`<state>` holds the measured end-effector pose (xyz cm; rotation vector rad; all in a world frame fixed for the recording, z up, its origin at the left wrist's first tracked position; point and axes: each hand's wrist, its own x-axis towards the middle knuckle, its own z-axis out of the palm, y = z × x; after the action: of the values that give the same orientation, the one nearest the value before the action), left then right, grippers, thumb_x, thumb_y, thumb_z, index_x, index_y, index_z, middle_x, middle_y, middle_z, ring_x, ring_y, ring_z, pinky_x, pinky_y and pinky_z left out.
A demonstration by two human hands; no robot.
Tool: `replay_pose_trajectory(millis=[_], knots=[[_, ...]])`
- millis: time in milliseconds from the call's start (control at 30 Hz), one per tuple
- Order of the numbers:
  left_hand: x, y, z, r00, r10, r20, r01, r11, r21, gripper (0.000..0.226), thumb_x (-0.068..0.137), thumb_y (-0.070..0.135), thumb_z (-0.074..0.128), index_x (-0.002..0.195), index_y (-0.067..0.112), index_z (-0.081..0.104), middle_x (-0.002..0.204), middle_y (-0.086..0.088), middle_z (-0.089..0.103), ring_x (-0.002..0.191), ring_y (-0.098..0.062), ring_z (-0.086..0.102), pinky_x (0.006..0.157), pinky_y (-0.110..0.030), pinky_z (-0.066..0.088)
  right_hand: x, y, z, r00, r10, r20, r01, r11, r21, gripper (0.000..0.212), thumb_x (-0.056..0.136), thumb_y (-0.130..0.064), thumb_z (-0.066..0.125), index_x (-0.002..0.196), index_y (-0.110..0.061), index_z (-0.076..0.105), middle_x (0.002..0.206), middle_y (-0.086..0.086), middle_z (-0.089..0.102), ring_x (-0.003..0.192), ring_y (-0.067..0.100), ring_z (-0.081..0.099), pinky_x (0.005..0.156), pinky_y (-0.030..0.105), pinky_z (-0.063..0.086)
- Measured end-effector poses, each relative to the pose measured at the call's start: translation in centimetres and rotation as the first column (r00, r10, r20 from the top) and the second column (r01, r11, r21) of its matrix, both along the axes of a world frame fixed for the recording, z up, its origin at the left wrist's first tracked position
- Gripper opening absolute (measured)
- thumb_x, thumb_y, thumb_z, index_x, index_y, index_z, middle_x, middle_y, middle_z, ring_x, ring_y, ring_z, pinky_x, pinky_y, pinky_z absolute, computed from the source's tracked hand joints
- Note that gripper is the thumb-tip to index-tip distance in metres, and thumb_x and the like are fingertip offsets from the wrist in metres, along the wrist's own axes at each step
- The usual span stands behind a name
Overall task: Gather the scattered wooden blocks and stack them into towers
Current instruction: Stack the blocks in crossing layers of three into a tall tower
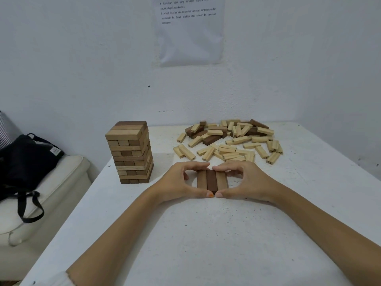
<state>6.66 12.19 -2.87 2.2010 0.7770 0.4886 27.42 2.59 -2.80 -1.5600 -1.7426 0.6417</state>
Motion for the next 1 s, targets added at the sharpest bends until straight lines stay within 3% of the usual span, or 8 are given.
replay_pose_trajectory(millis=[267,467,633,767,1000], knots=[[0.0,-0.1,0.0,1.0,0.001,0.022,-0.001,1.0,-0.027,0.083,0.065,0.032,0.087,0.137,0.034,0.047,0.119,0.019,0.062,0.112,0.012,0.048,0.073,-0.002,0.034,0.1,0.2,-0.4,1.0,-0.011,0.016,0.011,1.0,-0.001,0.071,0.063,-0.036,0.089,0.128,-0.032,0.06,0.123,-0.023,0.055,0.111,-0.012,0.05,0.085,0.0,0.041],[0.0,-0.2,-0.1,0.999,0.016,0.029,-0.015,0.999,-0.04,0.084,0.063,0.034,0.088,0.137,0.036,0.047,0.122,0.017,0.061,0.113,0.011,0.048,0.08,-0.015,0.035,0.1,0.2,-0.5,1.0,-0.015,0.013,0.015,1.0,0.006,0.069,0.064,-0.033,0.089,0.127,-0.03,0.061,0.123,-0.021,0.057,0.111,-0.008,0.052,0.087,0.004,0.043],[-0.1,-0.2,0.0,1.0,0.017,0.019,-0.017,0.999,-0.029,0.085,0.063,0.035,0.088,0.137,0.035,0.048,0.123,0.017,0.06,0.114,0.012,0.048,0.078,-0.01,0.035,0.2,0.1,-0.6,1.0,-0.011,0.004,0.011,1.0,0.014,0.068,0.062,-0.034,0.09,0.125,-0.032,0.063,0.121,-0.023,0.058,0.109,-0.012,0.052,0.086,0.003,0.042],[-0.1,-0.4,0.2,1.0,0.017,0.022,-0.017,1.0,-0.021,0.085,0.062,0.034,0.088,0.137,0.033,0.049,0.123,0.017,0.061,0.111,0.014,0.048,0.075,-0.003,0.035,0.2,0.2,-0.7,1.0,-0.004,-0.015,0.005,1.0,0.023,0.069,0.06,-0.037,0.09,0.123,-0.034,0.063,0.121,-0.021,0.06,0.114,-0.007,0.053,0.094,0.013,0.046],[0.0,-0.8,1.2,0.995,0.023,0.092,-0.028,0.998,0.051,0.084,0.06,0.027,0.09,0.135,0.028,0.052,0.122,0.015,0.063,0.116,0.01,0.05,0.084,-0.014,0.042,-0.1,-0.3,0.5,0.999,0.017,-0.047,-0.011,0.994,0.111,0.06,0.06,-0.028,0.092,0.114,-0.033,0.068,0.115,-0.018,0.066,0.112,-0.005,0.057,0.096,0.018,0.047]])
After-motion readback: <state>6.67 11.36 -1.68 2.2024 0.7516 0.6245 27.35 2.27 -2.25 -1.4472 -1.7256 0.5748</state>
